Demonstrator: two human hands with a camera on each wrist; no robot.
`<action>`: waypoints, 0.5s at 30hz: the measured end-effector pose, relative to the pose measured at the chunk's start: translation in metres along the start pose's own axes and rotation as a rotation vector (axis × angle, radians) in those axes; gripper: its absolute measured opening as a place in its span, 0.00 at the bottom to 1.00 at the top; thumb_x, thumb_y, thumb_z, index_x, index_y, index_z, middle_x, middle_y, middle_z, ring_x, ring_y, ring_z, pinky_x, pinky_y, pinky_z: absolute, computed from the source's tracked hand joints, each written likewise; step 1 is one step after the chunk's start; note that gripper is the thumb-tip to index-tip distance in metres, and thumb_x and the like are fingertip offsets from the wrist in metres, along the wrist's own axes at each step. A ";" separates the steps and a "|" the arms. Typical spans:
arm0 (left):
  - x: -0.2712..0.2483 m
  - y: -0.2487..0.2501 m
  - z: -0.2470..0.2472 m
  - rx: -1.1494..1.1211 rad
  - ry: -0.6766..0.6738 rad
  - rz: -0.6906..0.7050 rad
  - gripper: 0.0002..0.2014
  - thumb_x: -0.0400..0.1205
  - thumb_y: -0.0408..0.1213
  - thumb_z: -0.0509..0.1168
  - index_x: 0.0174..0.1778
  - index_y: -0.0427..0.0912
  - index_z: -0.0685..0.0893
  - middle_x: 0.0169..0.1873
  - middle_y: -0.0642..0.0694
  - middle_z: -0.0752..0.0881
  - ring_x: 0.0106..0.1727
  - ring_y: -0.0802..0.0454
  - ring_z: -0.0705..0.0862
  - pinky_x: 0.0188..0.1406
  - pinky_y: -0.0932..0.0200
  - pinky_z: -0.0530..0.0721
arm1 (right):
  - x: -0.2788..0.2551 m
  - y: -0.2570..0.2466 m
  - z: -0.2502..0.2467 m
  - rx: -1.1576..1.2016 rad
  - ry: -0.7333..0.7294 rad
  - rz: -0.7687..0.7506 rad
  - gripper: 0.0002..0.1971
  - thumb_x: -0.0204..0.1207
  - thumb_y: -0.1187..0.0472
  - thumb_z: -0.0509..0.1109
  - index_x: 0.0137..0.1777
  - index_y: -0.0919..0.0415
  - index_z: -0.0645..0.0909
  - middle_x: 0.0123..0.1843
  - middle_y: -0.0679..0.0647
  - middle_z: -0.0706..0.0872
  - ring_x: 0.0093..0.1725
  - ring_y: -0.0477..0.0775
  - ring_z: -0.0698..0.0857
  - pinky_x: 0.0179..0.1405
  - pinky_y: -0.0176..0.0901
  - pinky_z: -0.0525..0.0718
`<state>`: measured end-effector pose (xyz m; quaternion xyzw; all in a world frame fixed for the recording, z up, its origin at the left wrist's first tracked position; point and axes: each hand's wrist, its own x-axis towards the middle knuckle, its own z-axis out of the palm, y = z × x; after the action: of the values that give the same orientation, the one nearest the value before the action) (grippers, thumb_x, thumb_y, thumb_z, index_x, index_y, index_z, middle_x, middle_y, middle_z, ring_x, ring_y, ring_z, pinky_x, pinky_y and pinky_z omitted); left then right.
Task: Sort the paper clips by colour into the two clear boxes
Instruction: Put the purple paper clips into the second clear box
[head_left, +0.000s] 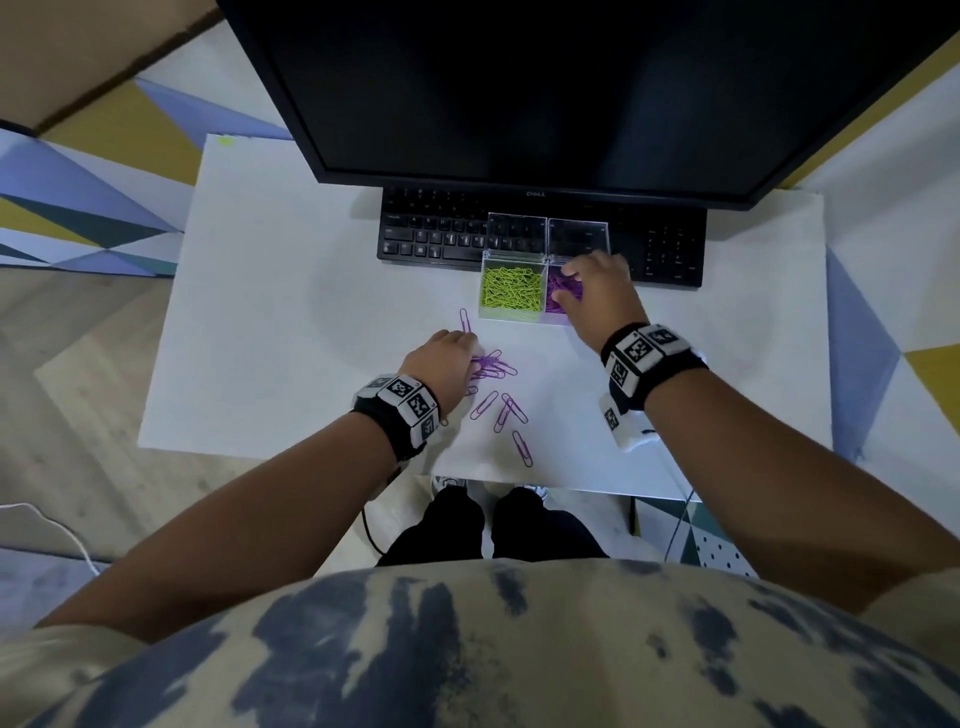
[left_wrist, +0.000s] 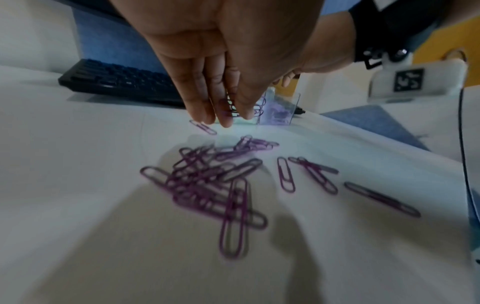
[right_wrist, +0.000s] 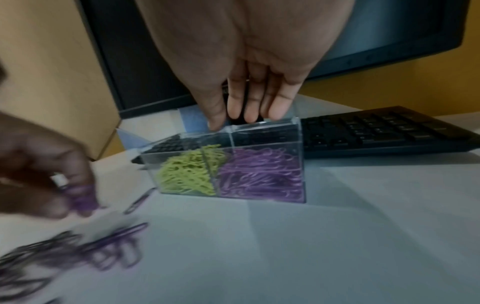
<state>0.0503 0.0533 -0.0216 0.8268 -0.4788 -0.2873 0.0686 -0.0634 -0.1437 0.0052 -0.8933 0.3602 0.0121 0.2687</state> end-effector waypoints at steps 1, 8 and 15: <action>0.002 0.002 -0.003 -0.021 0.023 0.001 0.10 0.85 0.39 0.55 0.59 0.42 0.77 0.57 0.45 0.81 0.61 0.45 0.77 0.50 0.50 0.78 | -0.009 -0.003 0.003 0.023 0.050 -0.039 0.12 0.78 0.59 0.69 0.59 0.64 0.80 0.58 0.58 0.80 0.63 0.59 0.74 0.64 0.50 0.76; 0.028 0.037 -0.043 -0.189 0.201 0.112 0.07 0.84 0.39 0.62 0.53 0.41 0.81 0.48 0.44 0.86 0.45 0.46 0.84 0.43 0.54 0.83 | -0.087 -0.010 0.065 -0.049 -0.364 -0.479 0.17 0.66 0.75 0.68 0.55 0.65 0.86 0.55 0.61 0.84 0.56 0.63 0.81 0.55 0.55 0.84; 0.075 0.089 -0.056 -0.040 0.142 0.186 0.09 0.85 0.41 0.60 0.56 0.43 0.81 0.50 0.44 0.85 0.49 0.47 0.84 0.49 0.51 0.83 | -0.098 -0.002 0.071 -0.218 -0.476 -0.480 0.19 0.79 0.69 0.61 0.68 0.63 0.79 0.70 0.59 0.76 0.67 0.62 0.73 0.63 0.56 0.77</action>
<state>0.0420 -0.0660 0.0287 0.7955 -0.5416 -0.2299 0.1450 -0.1222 -0.0459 -0.0336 -0.9480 0.0637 0.1950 0.2433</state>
